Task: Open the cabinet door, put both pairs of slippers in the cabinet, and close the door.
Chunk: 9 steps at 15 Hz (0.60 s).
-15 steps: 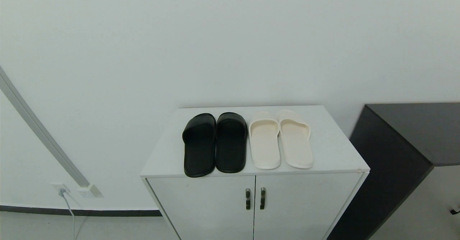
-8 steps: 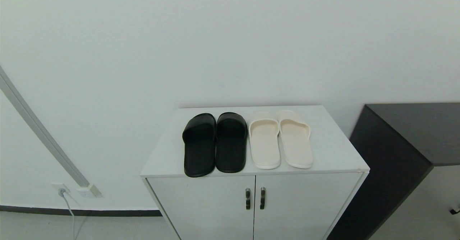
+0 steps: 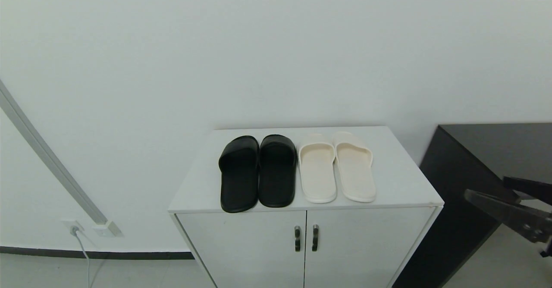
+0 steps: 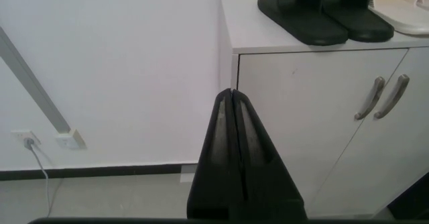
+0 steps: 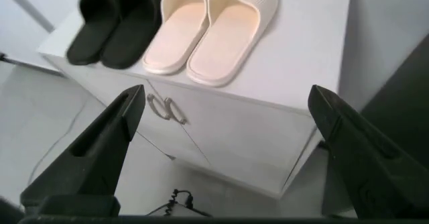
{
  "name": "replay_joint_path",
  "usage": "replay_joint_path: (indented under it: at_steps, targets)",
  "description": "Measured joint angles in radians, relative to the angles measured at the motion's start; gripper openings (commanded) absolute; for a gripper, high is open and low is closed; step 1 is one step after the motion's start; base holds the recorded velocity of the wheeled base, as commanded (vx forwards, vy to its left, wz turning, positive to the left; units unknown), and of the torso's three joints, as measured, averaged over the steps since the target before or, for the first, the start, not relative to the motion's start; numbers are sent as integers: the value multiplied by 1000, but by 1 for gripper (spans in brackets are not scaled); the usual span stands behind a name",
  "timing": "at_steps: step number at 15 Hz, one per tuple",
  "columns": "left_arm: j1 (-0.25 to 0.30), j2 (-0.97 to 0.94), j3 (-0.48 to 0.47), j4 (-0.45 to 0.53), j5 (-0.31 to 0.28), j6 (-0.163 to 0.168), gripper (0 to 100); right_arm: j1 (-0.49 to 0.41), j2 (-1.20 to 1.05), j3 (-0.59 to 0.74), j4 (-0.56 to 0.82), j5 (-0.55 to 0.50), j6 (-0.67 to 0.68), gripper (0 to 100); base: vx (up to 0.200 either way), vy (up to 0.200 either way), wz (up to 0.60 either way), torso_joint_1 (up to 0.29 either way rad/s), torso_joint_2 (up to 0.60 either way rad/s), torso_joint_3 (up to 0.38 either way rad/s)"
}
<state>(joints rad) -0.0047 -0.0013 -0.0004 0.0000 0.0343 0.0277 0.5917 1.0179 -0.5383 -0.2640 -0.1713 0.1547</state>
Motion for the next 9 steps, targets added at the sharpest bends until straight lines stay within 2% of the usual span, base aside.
replay_joint_path:
  at_steps: [3, 6, 9]
  targets:
    - [0, 0, 0, 0, -2, 0, 0, 151, 185, -126, -14, -169, 95, 100, 0, 0, 0, 0, 0, 0]
    - [1, 0, 0, 0, -2, 0, 0, 211, 355, -238, -18, -281, 155, 100, 0, 0, 0, 0, 0, 0]
    - [0, 0, 0, 0, -2, 0, 0, 239, 491, -304, -59, -339, 178, 100, 0, 0, 0, 0, 0, 0]
